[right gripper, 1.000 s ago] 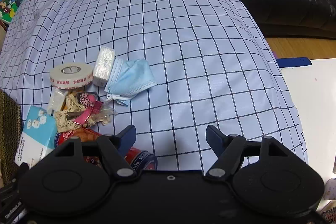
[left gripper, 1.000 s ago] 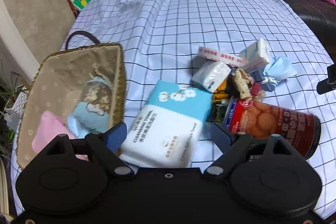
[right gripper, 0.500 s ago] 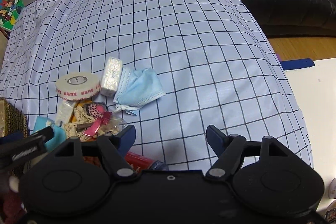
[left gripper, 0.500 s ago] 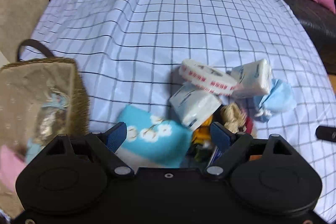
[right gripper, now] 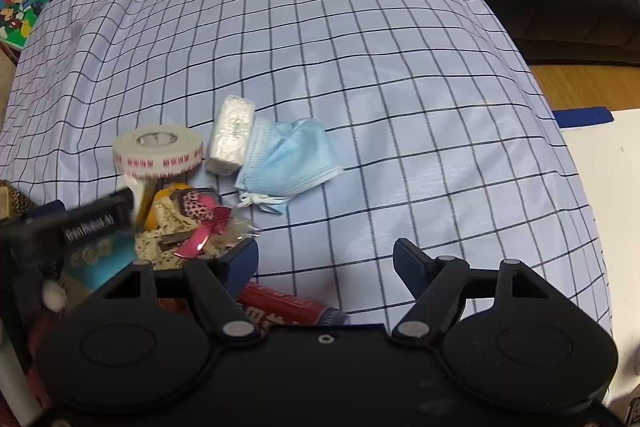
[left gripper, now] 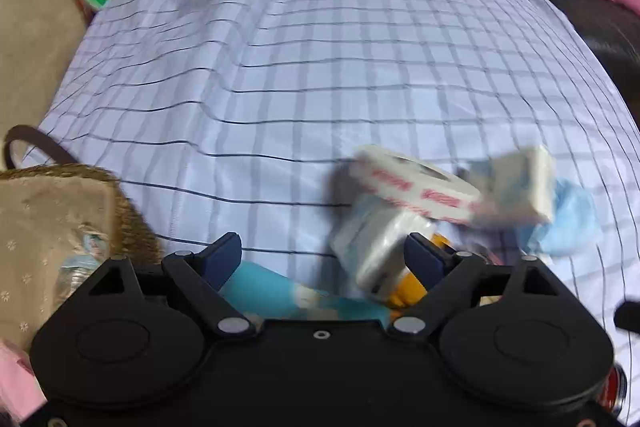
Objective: Organize soft objects
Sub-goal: 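Grasp the blue face mask with the right tool while the left tool reaches the white tape roll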
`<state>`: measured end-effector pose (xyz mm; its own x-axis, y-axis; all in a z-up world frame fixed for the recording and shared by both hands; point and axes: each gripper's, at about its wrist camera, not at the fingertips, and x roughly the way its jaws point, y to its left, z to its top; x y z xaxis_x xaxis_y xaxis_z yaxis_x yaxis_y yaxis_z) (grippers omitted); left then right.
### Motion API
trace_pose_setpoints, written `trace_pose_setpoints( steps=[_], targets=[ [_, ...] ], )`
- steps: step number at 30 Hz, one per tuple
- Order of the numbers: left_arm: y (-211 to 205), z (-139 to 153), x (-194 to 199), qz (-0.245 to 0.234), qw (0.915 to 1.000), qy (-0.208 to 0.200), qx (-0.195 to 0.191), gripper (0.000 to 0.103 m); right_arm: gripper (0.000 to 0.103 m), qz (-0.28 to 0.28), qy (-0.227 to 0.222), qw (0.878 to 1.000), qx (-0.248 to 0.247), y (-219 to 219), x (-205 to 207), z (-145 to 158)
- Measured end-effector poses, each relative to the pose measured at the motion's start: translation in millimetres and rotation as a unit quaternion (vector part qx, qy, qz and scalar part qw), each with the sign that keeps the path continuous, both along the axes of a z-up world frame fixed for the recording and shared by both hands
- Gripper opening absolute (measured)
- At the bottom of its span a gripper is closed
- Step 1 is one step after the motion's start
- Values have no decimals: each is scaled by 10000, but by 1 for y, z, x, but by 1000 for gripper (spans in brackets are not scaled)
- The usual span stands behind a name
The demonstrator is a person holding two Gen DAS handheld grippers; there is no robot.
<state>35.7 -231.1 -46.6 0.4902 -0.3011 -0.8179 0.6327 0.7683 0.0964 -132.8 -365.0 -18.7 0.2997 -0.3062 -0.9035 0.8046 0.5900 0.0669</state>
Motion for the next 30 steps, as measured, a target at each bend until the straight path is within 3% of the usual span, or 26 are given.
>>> trace_pose_setpoints(
  steps=[5, 8, 11, 16, 21, 26, 30],
  targets=[
    [15, 14, 19, 601, 9958, -686, 114, 83, 74, 164, -5, 9998, -77, 11, 10, 3],
    [20, 15, 25, 629, 9971, -429, -71, 83, 74, 253, -9, 9996, -103, 18, 15, 5],
    [17, 11, 19, 579, 9969, -527, 31, 83, 74, 293, -13, 9995, -131, 22, 18, 6],
    [10, 13, 10, 249, 9991, -334, -10, 83, 74, 310, -78, 9992, -225, 22, 18, 11],
    [8, 12, 4, 128, 9996, -243, -32, 83, 76, -122, -191, 9993, -289, -2, 8, 17],
    [9, 14, 4, 126, 9997, 1, -196, 83, 76, -591, -45, 9978, -289, -26, 3, 4],
    [10, 15, 2, 104, 9997, 7, -227, 83, 79, -411, -146, 9989, -166, -30, 13, -9]
  ],
)
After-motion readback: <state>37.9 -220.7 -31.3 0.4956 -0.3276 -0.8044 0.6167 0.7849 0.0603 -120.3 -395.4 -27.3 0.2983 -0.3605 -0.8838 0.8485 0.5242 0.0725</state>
